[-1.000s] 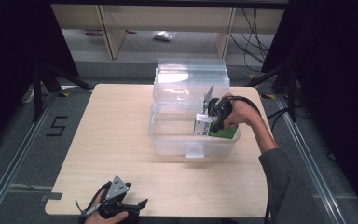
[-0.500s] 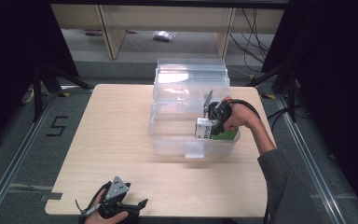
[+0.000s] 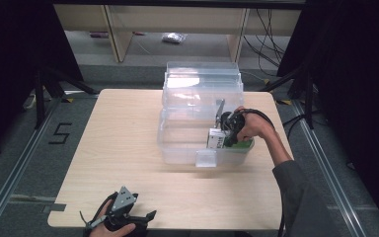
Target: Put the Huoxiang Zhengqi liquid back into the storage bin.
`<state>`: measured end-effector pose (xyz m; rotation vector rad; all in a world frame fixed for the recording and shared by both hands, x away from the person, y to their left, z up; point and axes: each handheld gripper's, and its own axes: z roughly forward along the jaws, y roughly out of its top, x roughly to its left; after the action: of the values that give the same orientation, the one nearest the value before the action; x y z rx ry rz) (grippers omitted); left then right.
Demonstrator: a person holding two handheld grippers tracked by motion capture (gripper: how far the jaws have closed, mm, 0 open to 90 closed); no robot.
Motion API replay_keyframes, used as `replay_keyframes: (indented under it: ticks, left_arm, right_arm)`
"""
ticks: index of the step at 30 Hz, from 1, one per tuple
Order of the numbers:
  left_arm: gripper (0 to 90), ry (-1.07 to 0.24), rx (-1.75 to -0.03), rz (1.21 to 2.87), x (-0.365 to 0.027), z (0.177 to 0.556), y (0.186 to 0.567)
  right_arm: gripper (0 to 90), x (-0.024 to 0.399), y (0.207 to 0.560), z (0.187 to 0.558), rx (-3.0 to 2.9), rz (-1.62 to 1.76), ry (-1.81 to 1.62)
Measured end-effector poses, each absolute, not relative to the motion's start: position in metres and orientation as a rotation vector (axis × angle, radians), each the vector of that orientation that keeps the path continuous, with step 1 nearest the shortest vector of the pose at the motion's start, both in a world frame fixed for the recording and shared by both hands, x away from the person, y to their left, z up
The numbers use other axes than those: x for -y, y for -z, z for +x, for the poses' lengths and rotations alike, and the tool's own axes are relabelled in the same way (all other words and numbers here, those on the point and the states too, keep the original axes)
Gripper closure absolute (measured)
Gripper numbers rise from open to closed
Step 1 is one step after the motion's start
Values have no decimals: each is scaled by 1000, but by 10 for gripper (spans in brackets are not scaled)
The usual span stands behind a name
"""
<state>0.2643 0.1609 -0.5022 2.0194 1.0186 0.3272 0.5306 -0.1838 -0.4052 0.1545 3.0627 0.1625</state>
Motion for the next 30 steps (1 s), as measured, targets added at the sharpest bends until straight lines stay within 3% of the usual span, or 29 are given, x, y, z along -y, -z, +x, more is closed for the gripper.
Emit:
replay_keyframes:
  ticks: [15,23,30]
  left_arm:
    - [148,-325,-1021,2016,-161,264,502]
    - [148,-321,-1018,2016,-160,264,502]
    - [148,-323,-1012,2031,-161,265,502]
  right_arm:
    - [610,182,409,529,-3090,227,-103]
    - [558,190,392,527,-3076,216,-222]
    - [498,203,377,521,-3042,449,-272]
